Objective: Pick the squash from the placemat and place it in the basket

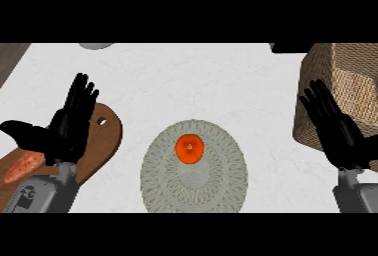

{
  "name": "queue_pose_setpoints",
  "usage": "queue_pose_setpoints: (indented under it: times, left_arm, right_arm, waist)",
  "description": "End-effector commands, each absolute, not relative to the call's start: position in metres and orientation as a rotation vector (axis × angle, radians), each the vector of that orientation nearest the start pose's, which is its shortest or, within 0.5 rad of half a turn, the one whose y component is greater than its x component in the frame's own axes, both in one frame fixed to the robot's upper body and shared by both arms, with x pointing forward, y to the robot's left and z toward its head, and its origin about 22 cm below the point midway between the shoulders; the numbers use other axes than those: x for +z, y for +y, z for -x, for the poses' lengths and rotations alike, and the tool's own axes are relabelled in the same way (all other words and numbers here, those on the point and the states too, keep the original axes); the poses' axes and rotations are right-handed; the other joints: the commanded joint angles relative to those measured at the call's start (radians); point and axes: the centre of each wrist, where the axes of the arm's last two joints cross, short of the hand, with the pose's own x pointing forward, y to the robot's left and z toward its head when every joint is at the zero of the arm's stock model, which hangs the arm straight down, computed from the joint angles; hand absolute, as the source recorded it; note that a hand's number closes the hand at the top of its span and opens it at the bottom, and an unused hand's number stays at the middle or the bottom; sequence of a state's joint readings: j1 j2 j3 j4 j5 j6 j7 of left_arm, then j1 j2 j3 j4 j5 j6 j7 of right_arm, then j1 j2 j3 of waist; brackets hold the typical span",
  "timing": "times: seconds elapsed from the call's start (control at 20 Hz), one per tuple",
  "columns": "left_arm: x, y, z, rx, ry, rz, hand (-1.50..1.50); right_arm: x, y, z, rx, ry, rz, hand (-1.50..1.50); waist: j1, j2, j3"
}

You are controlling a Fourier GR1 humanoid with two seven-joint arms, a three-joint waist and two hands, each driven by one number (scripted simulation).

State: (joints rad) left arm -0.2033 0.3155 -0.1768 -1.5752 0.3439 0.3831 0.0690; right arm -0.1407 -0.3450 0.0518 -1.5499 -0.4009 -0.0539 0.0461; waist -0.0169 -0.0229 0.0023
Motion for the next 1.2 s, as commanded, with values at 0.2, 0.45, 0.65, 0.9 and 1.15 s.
queue_pose_setpoints:
  times: [0.2, 0.45, 0.65, 0.9, 1.15]
  left_arm:
    - [0.077, 0.252, -0.282, -0.303, -1.722, -0.089, 0.0]
    - [0.067, 0.245, -0.275, -0.395, -1.694, -0.013, 0.0]
    - [0.06, 0.256, -0.281, -0.396, -1.687, -0.039, 0.0]
    - [0.054, 0.262, -0.276, -0.372, -1.65, -0.065, 0.0]
    - [0.052, 0.275, -0.271, -0.361, -1.642, -0.078, 0.0]
  right_arm:
    - [0.062, -0.204, -0.295, 0.228, -1.74, -0.099, 1.5]
    - [0.066, -0.085, -0.27, 0.498, -1.99, -0.328, -1.5]
    - [0.044, -0.041, -0.246, 0.515, -2.0, -0.017, -1.5]
    - [0.049, -0.042, -0.258, 0.598, -1.897, 0.376, -1.5]
    - [0.098, -0.049, -0.292, 0.721, -1.788, 0.72, -1.5]
  waist:
    - [0.04, 0.026, -0.003]
    - [0.07, 0.026, -0.003]
    - [0.047, 0.022, -0.006]
    - [-0.007, 0.003, -0.01]
    - [-0.015, -0.008, -0.012]
